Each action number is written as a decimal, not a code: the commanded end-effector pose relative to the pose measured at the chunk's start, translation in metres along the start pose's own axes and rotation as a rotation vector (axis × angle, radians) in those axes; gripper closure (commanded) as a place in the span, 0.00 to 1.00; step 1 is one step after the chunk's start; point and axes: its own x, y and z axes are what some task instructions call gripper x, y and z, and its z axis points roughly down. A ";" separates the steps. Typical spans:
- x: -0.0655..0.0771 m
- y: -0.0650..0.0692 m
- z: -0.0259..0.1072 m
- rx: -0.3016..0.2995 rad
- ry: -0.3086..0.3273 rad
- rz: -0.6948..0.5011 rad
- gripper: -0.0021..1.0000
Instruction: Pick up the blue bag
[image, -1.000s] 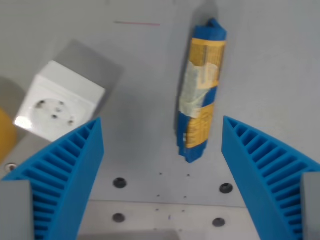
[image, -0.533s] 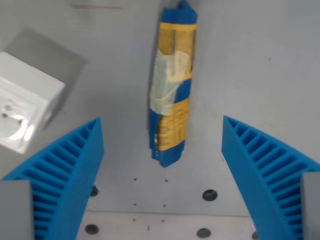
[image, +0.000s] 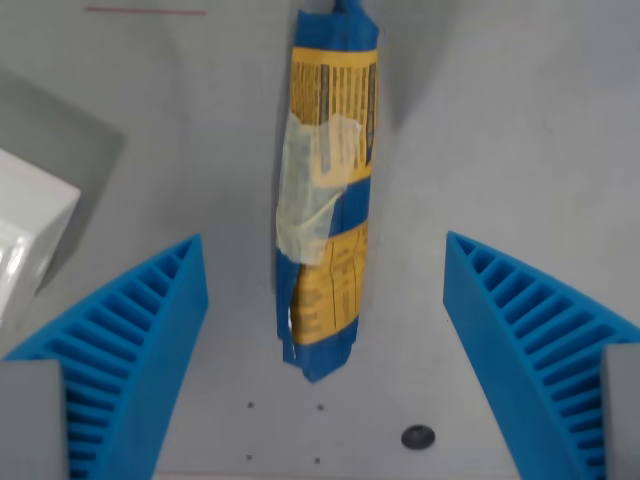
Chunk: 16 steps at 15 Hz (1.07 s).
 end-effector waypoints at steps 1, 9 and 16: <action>-0.005 0.001 0.017 0.014 0.103 -0.020 0.00; -0.002 -0.001 0.037 0.018 0.116 -0.018 1.00; -0.002 -0.001 0.037 0.018 0.116 -0.018 1.00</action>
